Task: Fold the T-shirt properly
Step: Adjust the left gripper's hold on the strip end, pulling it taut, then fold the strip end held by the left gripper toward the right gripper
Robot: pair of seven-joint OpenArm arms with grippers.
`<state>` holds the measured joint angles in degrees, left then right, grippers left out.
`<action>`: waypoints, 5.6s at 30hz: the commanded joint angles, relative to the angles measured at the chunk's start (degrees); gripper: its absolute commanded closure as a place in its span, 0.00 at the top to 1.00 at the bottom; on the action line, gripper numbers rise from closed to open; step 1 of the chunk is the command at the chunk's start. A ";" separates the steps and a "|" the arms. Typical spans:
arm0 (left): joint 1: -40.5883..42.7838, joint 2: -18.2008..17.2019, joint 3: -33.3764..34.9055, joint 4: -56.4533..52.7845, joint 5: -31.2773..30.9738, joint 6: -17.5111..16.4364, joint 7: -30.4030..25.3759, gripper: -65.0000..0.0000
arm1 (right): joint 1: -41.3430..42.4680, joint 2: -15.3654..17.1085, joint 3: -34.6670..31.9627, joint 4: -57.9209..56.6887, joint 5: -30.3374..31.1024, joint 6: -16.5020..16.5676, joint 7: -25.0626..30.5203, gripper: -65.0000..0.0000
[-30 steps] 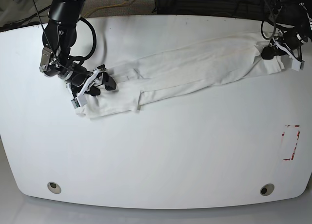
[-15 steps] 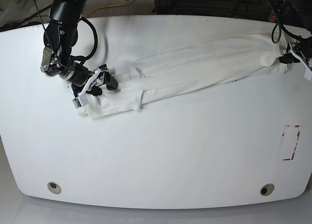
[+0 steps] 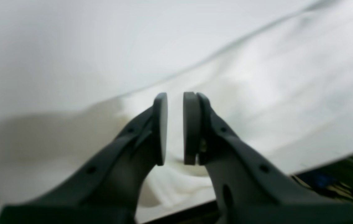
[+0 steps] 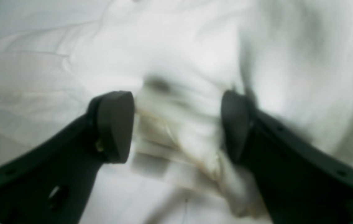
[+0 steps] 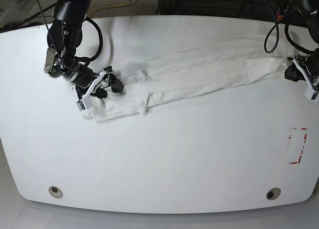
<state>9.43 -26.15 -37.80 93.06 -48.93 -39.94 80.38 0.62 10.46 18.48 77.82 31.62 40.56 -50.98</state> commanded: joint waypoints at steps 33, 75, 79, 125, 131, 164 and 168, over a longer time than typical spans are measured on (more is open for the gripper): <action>6.09 -0.62 -15.87 -11.87 -12.57 -0.06 -0.38 0.87 | -0.14 -0.04 -0.24 -0.15 -2.03 -0.56 -2.60 0.66; 4.68 7.73 -8.22 -15.21 -3.25 -0.06 -1.65 0.73 | -0.23 -0.04 -0.24 -0.15 -1.95 -0.56 -2.60 0.66; 4.68 7.73 -8.22 -15.21 -3.25 -0.06 -1.65 0.63 | -0.23 -0.04 -0.24 -0.15 -1.95 -0.56 -2.69 0.66; -5.78 19.34 28.44 16.09 2.55 1.75 -0.38 0.06 | -1.46 -1.27 -0.06 -0.15 -1.95 -0.56 -2.69 0.66; -6.75 21.01 30.02 12.31 2.55 4.65 -0.38 0.06 | -1.46 -1.54 -0.06 -0.15 -1.95 -0.56 -2.69 0.66; -7.28 12.83 33.27 14.68 5.63 6.14 -0.38 0.60 | -1.28 -1.10 -0.15 3.54 5.44 -0.56 -3.04 0.66; -3.94 9.67 33.01 14.68 10.73 5.79 -2.18 0.60 | -1.11 0.31 -0.06 7.32 9.83 -0.56 -5.41 0.67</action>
<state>4.86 -14.83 -4.64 106.87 -38.11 -33.89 80.79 -1.56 9.23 18.15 82.35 38.79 39.79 -55.92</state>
